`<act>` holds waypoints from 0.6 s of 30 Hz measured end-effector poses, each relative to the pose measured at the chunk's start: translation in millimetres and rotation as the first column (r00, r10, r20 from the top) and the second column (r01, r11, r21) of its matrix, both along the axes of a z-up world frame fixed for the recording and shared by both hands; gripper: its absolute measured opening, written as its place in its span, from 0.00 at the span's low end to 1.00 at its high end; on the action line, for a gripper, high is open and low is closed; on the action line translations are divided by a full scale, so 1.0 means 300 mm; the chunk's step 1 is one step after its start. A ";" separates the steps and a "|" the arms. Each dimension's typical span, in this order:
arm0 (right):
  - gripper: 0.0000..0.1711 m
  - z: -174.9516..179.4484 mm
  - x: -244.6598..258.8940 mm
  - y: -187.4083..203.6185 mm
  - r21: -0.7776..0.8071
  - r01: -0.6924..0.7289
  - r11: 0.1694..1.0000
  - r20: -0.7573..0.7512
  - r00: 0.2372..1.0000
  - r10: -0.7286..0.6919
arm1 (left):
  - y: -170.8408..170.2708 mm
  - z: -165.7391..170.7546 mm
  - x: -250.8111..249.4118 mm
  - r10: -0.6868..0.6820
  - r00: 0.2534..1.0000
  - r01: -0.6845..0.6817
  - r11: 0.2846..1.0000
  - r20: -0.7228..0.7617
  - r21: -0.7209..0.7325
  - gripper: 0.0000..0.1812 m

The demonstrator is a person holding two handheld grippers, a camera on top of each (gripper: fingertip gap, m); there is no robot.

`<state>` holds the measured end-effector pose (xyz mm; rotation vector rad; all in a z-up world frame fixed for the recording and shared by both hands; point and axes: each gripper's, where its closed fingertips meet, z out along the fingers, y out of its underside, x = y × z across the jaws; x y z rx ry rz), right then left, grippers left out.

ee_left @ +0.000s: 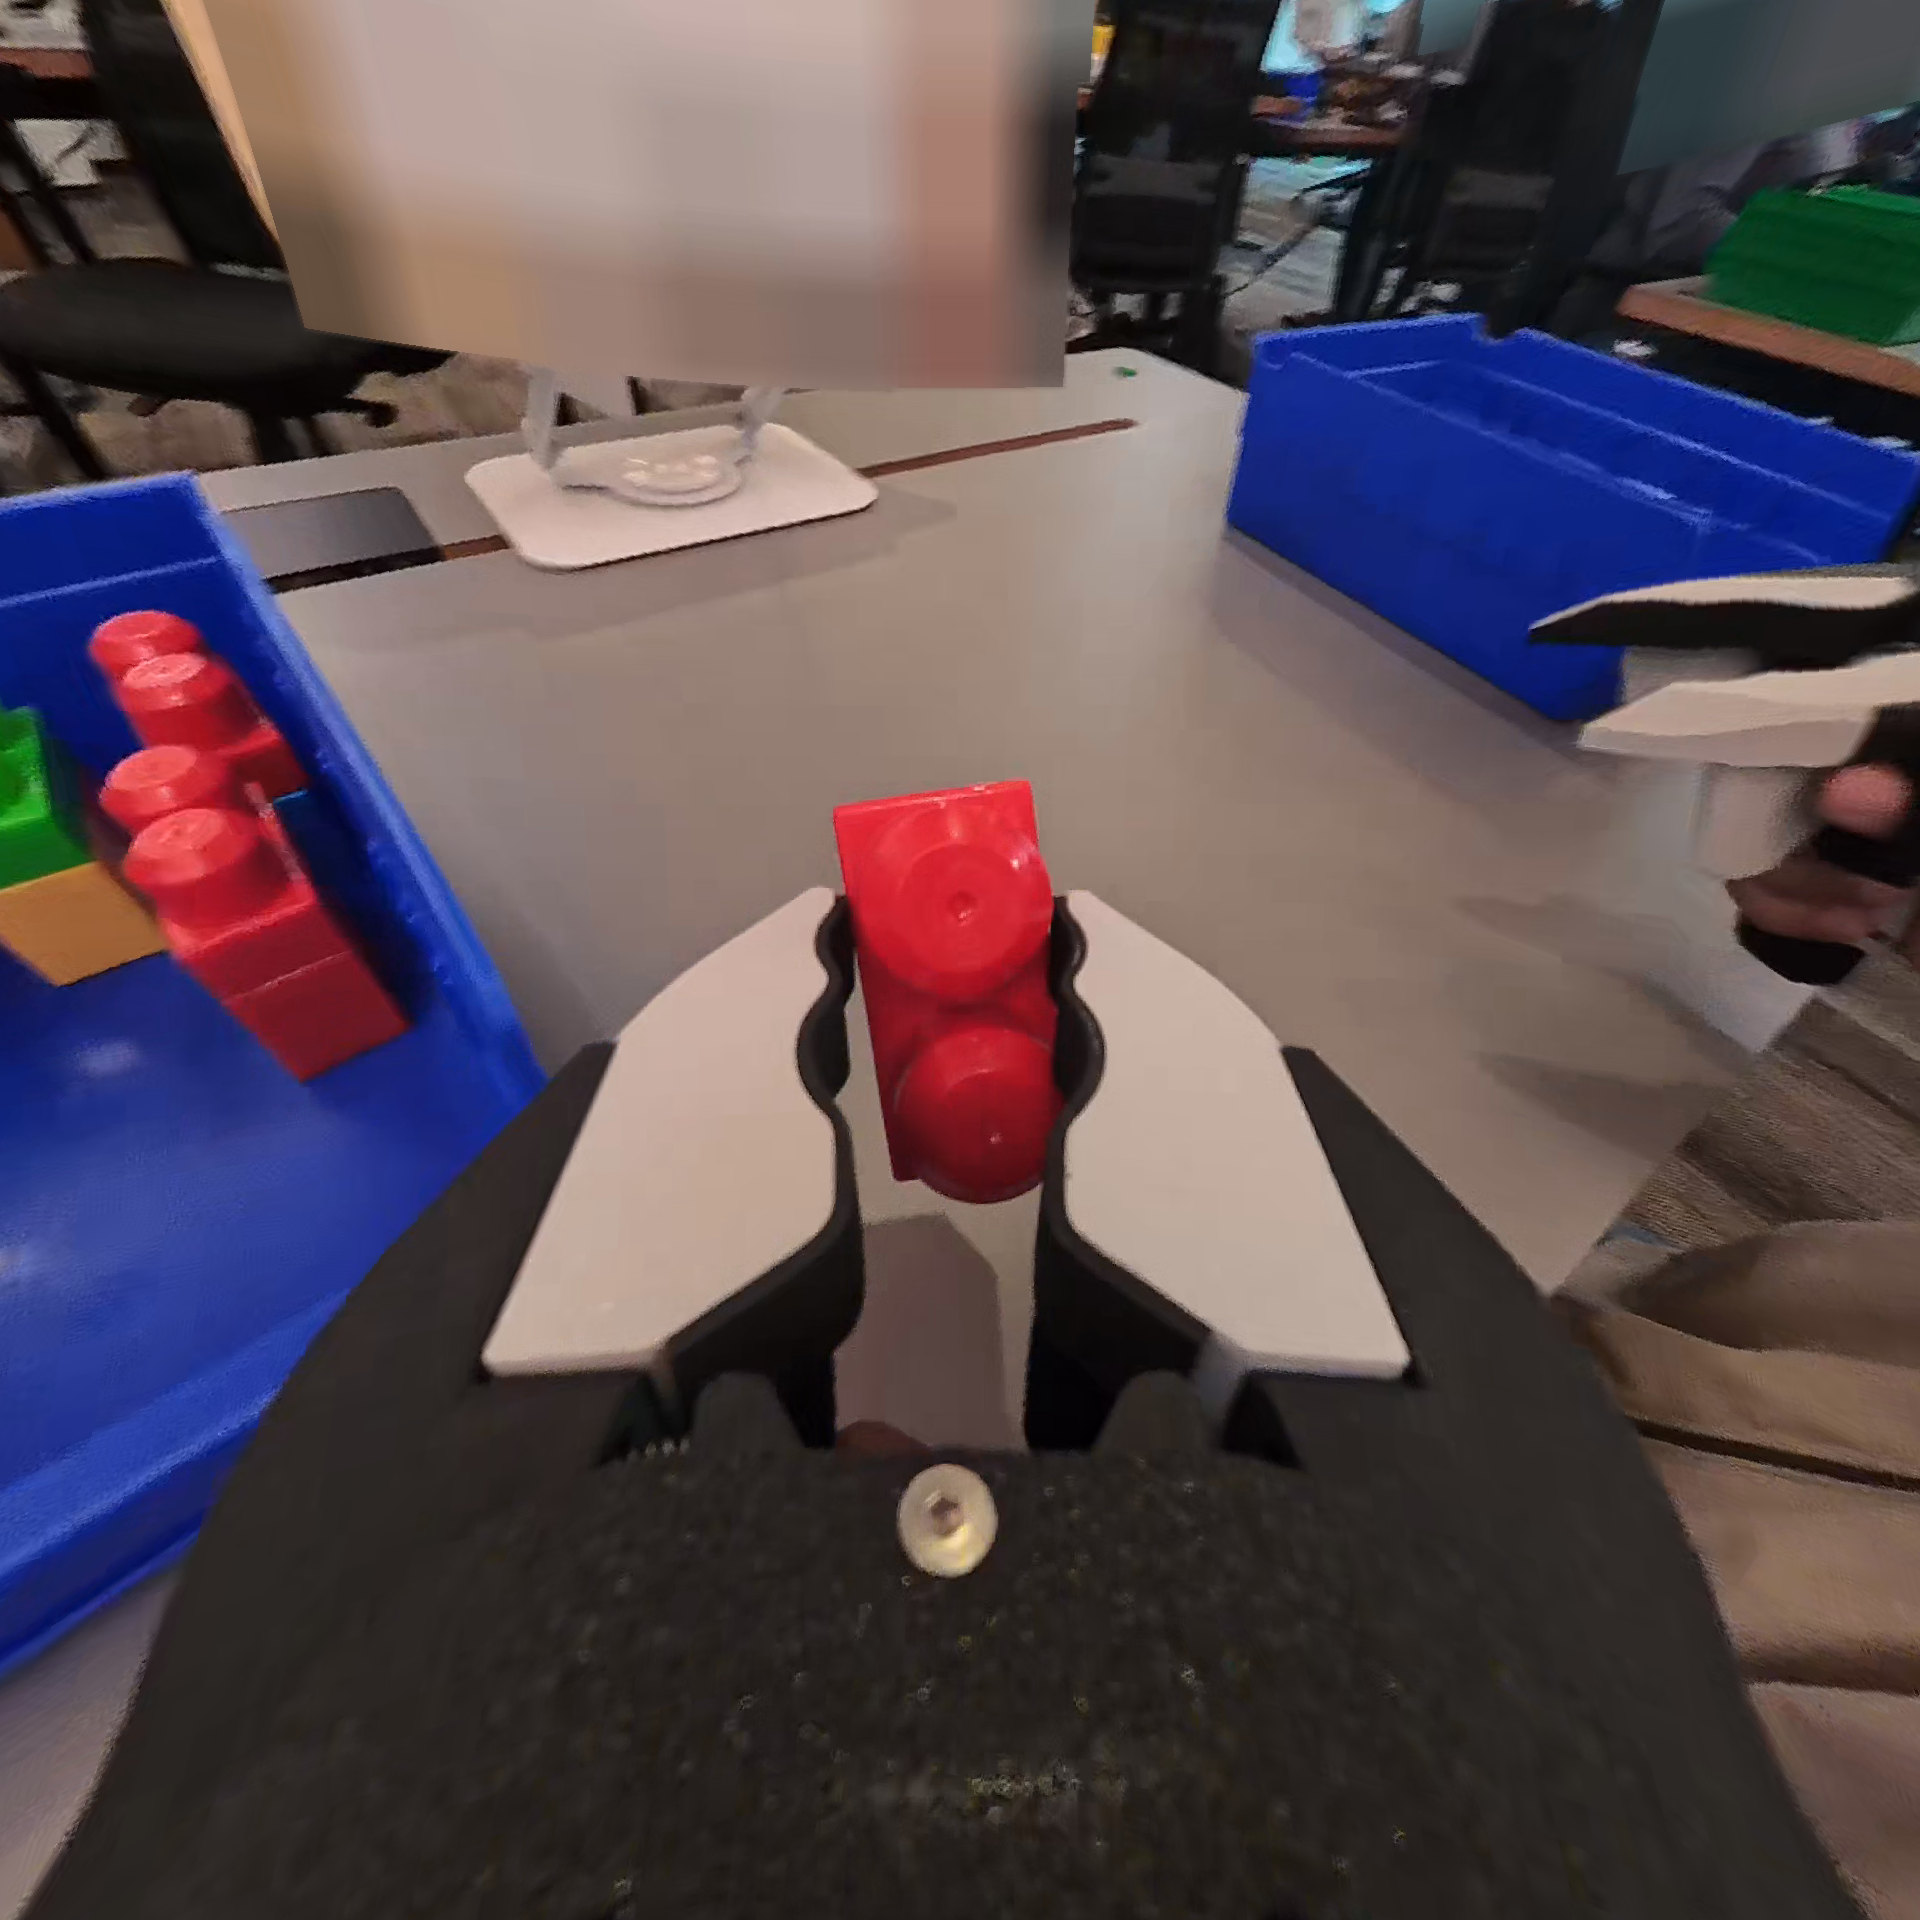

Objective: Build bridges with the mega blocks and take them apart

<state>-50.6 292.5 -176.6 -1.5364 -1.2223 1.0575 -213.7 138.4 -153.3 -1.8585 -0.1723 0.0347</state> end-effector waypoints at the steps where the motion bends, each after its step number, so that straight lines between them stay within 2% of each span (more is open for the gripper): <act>1: 0.41 0.006 -0.007 -0.011 -0.001 -0.028 1.000 -0.011 1.000 0.028 | 0.009 0.018 0.015 -0.052 0.999 0.052 0.998 0.003 0.027 0.20; 4: 0.40 0.048 -0.053 -0.100 -0.036 -0.246 0.969 -0.068 0.968 0.243 | 0.044 0.093 0.097 -0.291 0.954 0.280 0.951 0.070 0.130 0.19; 7: 0.41 0.108 -0.111 -0.196 -0.078 -0.472 0.878 -0.134 0.878 0.460 | 0.093 0.157 0.163 -0.493 0.859 0.461 0.862 0.137 0.209 0.19; 9: 0.42 0.147 -0.158 -0.230 -0.119 -0.564 0.817 -0.192 0.820 0.539 | 0.126 0.182 0.207 -0.600 0.785 0.557 0.793 0.153 0.247 0.19; 14: 0.43 0.190 -0.241 -0.257 -0.250 -0.681 0.688 -0.320 0.729 0.605 | 0.190 0.179 0.292 -0.724 0.664 0.666 0.687 0.187 0.292 0.19; 16: 0.38 0.200 -0.238 -0.273 -0.253 -0.712 0.655 -0.347 0.699 0.626 | 0.205 0.166 0.316 -0.735 0.651 0.678 0.675 0.189 0.290 0.19; 18: 0.28 0.196 -0.228 -0.290 -0.232 -0.731 0.641 -0.338 0.679 0.652 | 0.211 0.156 0.335 -0.746 0.636 0.689 0.664 0.197 0.292 0.19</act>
